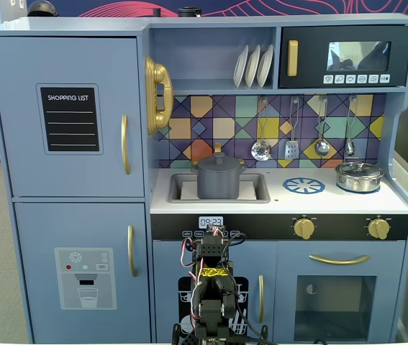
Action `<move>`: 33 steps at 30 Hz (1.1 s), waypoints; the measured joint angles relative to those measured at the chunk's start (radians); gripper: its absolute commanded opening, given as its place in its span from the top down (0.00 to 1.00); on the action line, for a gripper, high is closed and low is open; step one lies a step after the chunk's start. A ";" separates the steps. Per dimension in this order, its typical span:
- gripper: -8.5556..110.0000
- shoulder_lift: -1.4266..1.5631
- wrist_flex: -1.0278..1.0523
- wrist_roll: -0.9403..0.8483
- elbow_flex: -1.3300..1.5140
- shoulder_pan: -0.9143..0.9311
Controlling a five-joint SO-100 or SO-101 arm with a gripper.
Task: Take off the lid from the gray recipient and place it on the counter
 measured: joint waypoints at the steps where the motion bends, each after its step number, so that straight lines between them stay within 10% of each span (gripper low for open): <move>1: 0.93 0.000 0.000 0.000 0.000 0.000; 20: 0.93 -0.052 -0.028 -0.086 -0.095 0.098; 33: 0.90 -0.436 -0.870 -0.112 -0.729 0.092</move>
